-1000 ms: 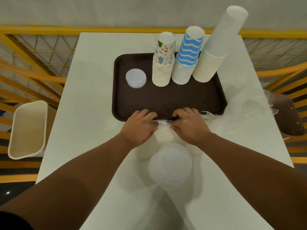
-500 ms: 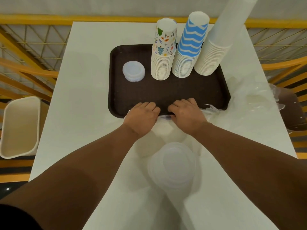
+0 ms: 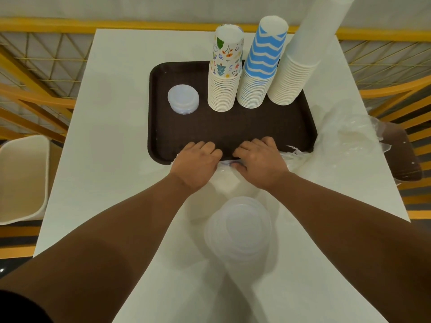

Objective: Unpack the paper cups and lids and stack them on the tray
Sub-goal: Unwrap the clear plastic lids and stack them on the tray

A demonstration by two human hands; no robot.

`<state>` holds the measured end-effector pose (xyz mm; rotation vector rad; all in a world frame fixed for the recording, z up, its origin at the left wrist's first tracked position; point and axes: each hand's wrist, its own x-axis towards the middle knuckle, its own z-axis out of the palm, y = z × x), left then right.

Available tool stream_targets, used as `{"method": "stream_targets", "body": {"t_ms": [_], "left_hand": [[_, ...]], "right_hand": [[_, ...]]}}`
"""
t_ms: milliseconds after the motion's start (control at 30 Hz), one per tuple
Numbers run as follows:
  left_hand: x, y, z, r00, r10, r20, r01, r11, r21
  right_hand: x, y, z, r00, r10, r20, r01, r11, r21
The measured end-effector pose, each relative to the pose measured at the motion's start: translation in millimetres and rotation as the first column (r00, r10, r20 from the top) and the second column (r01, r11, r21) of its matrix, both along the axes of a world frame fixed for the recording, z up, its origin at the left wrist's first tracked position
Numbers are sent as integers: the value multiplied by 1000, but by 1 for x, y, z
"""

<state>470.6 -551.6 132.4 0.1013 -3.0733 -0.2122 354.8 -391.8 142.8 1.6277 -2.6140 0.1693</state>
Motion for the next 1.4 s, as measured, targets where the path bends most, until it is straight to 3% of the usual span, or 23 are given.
{"method": "stream_targets", "body": {"t_ms": [167, 533, 700, 900, 1133, 1200, 1267, 1333, 1400], "left_hand": [[10, -7, 4, 996, -87, 11, 88, 993, -78], [-6, 1, 9, 997, -69, -24, 63, 978, -199], [0, 0, 28, 989, -25, 147, 54, 980, -194], [8, 4, 44, 971, 11, 238, 58, 957, -283], [20, 7, 62, 969, 45, 245, 26, 960, -277], [27, 9, 75, 970, 94, 223, -51, 980, -193], [37, 16, 90, 979, 166, 120, -175, 983, 64], [50, 28, 110, 967, 254, -35, -220, 892, 395], [69, 43, 125, 943, 291, -161, -146, 797, 586]], "right_hand": [[3, -7, -1, 999, -39, -3, 39, 999, -31], [7, -7, 0, 996, -57, -68, 59, 998, 31], [5, 2, 13, 999, -41, -23, 44, 990, 130], [12, 14, 30, 998, -68, -1, 68, 998, 18], [26, 35, 42, 984, -79, 162, 97, 990, -106], [31, 45, 45, 970, -50, 237, 96, 977, -188], [37, 58, 48, 954, -41, 298, 127, 953, -275], [47, 72, 50, 924, -52, 379, 182, 931, -316], [57, 89, 48, 884, -50, 465, 214, 927, -309]]}}
